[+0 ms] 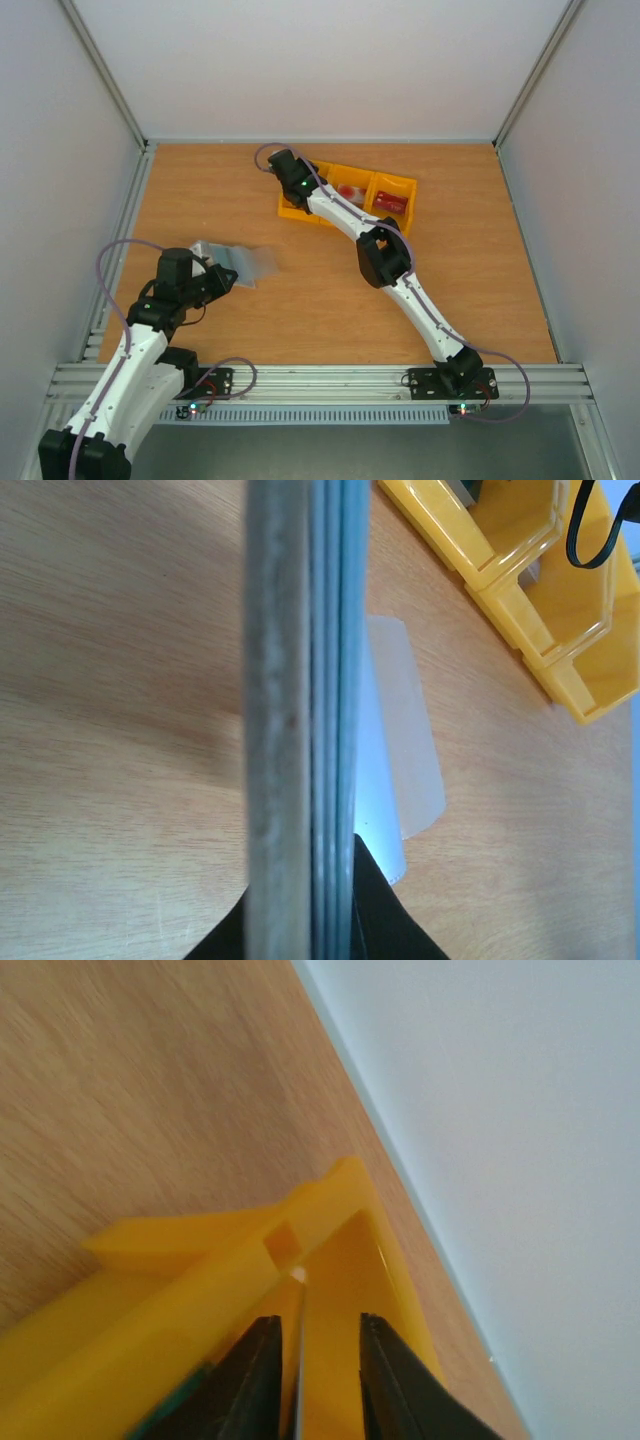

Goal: Take the credit cards out of the card holder

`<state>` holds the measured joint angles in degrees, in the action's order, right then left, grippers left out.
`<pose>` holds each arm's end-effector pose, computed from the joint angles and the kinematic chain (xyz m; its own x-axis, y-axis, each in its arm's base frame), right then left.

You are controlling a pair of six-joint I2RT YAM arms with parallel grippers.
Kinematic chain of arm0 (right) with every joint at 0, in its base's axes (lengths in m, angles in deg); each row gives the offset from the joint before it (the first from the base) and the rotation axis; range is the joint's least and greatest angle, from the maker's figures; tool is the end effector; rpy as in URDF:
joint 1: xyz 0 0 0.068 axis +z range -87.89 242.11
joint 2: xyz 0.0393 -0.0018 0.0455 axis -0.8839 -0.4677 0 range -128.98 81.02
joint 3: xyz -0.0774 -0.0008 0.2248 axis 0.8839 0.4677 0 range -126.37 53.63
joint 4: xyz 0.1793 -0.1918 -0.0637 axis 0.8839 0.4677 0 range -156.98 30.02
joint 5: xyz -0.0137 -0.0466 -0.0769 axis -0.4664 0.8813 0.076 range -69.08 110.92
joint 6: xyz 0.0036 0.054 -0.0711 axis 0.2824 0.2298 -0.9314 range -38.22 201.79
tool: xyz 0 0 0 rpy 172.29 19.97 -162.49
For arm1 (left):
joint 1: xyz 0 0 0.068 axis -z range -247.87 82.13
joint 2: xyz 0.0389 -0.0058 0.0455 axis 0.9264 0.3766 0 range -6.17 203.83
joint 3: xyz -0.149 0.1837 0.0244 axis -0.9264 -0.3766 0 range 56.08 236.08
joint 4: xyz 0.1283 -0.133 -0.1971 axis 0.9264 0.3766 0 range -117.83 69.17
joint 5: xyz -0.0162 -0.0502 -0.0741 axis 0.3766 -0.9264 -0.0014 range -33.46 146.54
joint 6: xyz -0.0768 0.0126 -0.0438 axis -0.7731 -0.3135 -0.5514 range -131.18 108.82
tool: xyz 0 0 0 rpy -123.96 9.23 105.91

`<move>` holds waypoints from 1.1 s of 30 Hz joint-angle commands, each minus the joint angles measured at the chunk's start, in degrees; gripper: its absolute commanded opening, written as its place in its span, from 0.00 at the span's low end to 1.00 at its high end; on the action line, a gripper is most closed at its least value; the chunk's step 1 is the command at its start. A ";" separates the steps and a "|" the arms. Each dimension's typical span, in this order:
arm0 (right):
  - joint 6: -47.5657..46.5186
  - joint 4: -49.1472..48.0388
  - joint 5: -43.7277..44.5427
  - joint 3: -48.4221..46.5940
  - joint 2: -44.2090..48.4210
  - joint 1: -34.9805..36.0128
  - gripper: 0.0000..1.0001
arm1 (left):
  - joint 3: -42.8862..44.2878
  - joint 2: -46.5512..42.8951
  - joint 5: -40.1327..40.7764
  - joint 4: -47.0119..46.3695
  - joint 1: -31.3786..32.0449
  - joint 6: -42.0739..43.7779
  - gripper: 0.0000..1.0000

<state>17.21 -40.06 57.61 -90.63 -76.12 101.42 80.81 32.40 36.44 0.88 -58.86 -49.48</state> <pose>0.4921 0.3413 0.1155 -0.0747 -0.9971 0.0155 -0.5128 0.0251 -0.8582 0.2059 -0.0605 0.1522 -0.7703 -0.4671 -0.4341 -0.1022 0.7624 -0.6390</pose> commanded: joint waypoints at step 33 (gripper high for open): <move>19.59 22.28 -27.34 -5.71 16.61 0.27 0.78 | -1.02 -2.00 -7.04 -9.62 -0.31 0.10 0.00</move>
<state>31.53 -21.88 39.40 -94.55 -69.37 101.36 79.87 32.25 34.47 -1.11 -58.88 -49.55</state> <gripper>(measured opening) 0.788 0.079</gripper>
